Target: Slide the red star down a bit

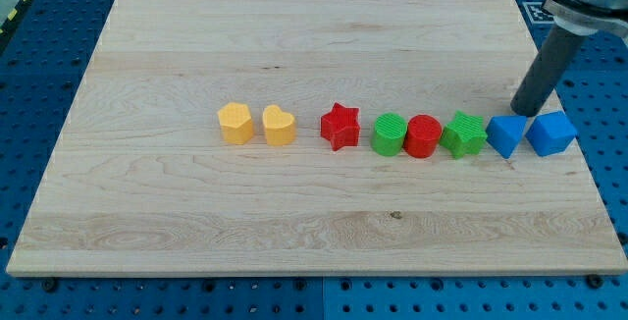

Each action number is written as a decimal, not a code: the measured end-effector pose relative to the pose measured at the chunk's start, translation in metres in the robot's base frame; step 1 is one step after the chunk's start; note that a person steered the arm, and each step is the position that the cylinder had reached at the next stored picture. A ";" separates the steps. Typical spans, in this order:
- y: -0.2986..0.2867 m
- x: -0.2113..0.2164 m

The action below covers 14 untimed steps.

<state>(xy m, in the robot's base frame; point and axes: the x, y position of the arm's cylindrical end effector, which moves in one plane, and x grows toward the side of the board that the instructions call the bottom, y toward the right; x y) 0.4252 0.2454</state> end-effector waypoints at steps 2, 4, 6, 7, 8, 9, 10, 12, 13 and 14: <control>-0.119 -0.034; -0.249 -0.027; -0.249 -0.010; -0.249 -0.001; -0.243 -0.001; -0.226 0.002; -0.222 0.004; -0.228 0.005; -0.228 0.013; -0.228 0.017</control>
<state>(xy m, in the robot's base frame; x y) 0.4426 0.0174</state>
